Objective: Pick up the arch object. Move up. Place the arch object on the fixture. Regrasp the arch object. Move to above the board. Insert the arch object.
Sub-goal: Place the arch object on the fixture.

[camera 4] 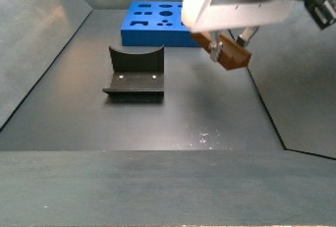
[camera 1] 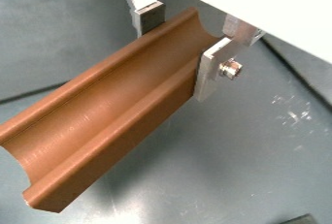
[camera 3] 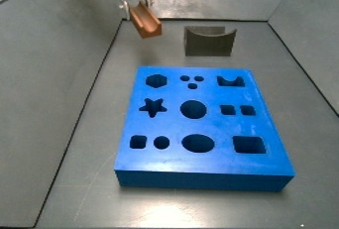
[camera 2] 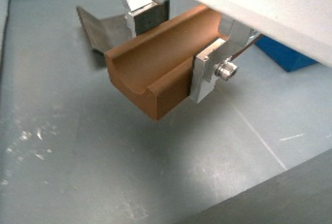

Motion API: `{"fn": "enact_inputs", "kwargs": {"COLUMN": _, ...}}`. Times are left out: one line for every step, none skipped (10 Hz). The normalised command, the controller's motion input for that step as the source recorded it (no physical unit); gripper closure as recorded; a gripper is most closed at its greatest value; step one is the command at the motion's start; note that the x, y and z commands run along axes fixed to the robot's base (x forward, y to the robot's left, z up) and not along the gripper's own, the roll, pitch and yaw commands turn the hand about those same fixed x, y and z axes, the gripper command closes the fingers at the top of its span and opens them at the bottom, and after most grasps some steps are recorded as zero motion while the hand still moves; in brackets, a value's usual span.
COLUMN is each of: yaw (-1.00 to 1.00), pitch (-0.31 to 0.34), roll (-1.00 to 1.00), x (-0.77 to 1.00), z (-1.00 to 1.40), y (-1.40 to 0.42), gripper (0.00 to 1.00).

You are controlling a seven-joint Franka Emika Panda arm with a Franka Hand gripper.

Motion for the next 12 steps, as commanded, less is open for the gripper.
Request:
{"fn": "enact_inputs", "kwargs": {"yaw": 0.02, "pitch": 0.029, "roll": -0.06, "x": -0.02, "z": 1.00, "y": -0.01, "gripper": 1.00}}
{"fn": "enact_inputs", "kwargs": {"yaw": 0.03, "pitch": 0.026, "roll": -0.08, "x": -0.02, "z": 1.00, "y": -0.02, "gripper": 1.00}}
{"fn": "enact_inputs", "kwargs": {"yaw": 0.03, "pitch": 0.025, "roll": -0.09, "x": -0.02, "z": 1.00, "y": -0.02, "gripper": 1.00}}
{"fn": "enact_inputs", "kwargs": {"yaw": 0.02, "pitch": 0.023, "roll": -0.10, "x": -0.02, "z": 1.00, "y": -0.02, "gripper": 1.00}}
{"fn": "enact_inputs", "kwargs": {"yaw": 0.02, "pitch": 0.024, "roll": -0.11, "x": -0.02, "z": 0.88, "y": -0.02, "gripper": 1.00}}
{"fn": "enact_inputs", "kwargs": {"yaw": 0.02, "pitch": 0.027, "roll": -0.12, "x": -0.02, "z": 0.74, "y": -0.02, "gripper": 1.00}}
{"fn": "enact_inputs", "kwargs": {"yaw": 0.01, "pitch": 0.031, "roll": -0.13, "x": -0.01, "z": 0.61, "y": -0.01, "gripper": 1.00}}
{"fn": "enact_inputs", "kwargs": {"yaw": 0.00, "pitch": 0.038, "roll": -0.14, "x": -0.01, "z": 0.47, "y": -0.01, "gripper": 1.00}}
{"fn": "enact_inputs", "kwargs": {"yaw": -0.01, "pitch": 0.049, "roll": -0.15, "x": 0.00, "z": 0.29, "y": -0.01, "gripper": 1.00}}
{"fn": "enact_inputs", "kwargs": {"yaw": -1.00, "pitch": 0.060, "roll": -0.19, "x": 1.00, "z": 0.11, "y": -0.36, "gripper": 1.00}}
{"fn": "enact_inputs", "kwargs": {"yaw": -1.00, "pitch": 0.070, "roll": -0.19, "x": 1.00, "z": 0.08, "y": -0.36, "gripper": 1.00}}
{"fn": "enact_inputs", "kwargs": {"yaw": -1.00, "pitch": 0.089, "roll": -0.21, "x": 1.00, "z": 0.07, "y": -0.32, "gripper": 1.00}}
